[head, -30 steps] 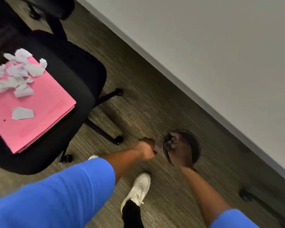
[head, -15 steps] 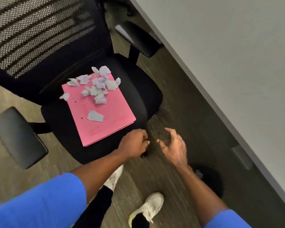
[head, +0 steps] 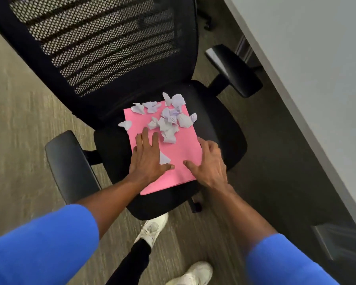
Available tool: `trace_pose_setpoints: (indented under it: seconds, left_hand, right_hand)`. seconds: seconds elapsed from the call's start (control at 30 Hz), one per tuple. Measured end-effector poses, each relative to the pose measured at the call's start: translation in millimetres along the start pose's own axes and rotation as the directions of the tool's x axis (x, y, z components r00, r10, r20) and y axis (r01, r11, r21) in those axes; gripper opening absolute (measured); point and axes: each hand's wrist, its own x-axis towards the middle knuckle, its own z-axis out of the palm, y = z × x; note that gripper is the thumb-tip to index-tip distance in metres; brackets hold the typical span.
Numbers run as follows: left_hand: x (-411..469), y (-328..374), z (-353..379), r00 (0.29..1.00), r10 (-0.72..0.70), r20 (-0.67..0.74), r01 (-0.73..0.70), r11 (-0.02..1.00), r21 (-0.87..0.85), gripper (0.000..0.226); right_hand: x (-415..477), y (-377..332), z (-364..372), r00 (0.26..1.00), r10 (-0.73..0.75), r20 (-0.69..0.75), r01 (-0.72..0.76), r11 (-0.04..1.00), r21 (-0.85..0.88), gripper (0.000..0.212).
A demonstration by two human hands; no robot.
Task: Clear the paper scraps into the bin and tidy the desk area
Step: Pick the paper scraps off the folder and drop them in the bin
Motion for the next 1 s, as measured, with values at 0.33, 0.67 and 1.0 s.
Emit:
trace_pose_setpoints:
  seconds: [0.33,0.67,1.0]
  left_hand:
    - [54,-19,14,0.968,0.241,0.073,-0.236,0.969,-0.073,0.145]
    - [72,-34,22,0.925,0.353,0.144,-0.353,0.935,-0.022,0.097]
    - [80,-34,28,0.910,0.394,0.130,-0.394,0.919,-0.027,0.044]
  right_hand:
    - [100,-51,-5,0.985,-0.145,0.090,0.168,0.923,-0.347,0.108]
    - [157,-81,1,0.925,-0.269,0.268,0.375,0.760,-0.531,0.108]
    - [158,-81,-6,0.879,-0.338,0.338,0.477,0.665,-0.575,0.068]
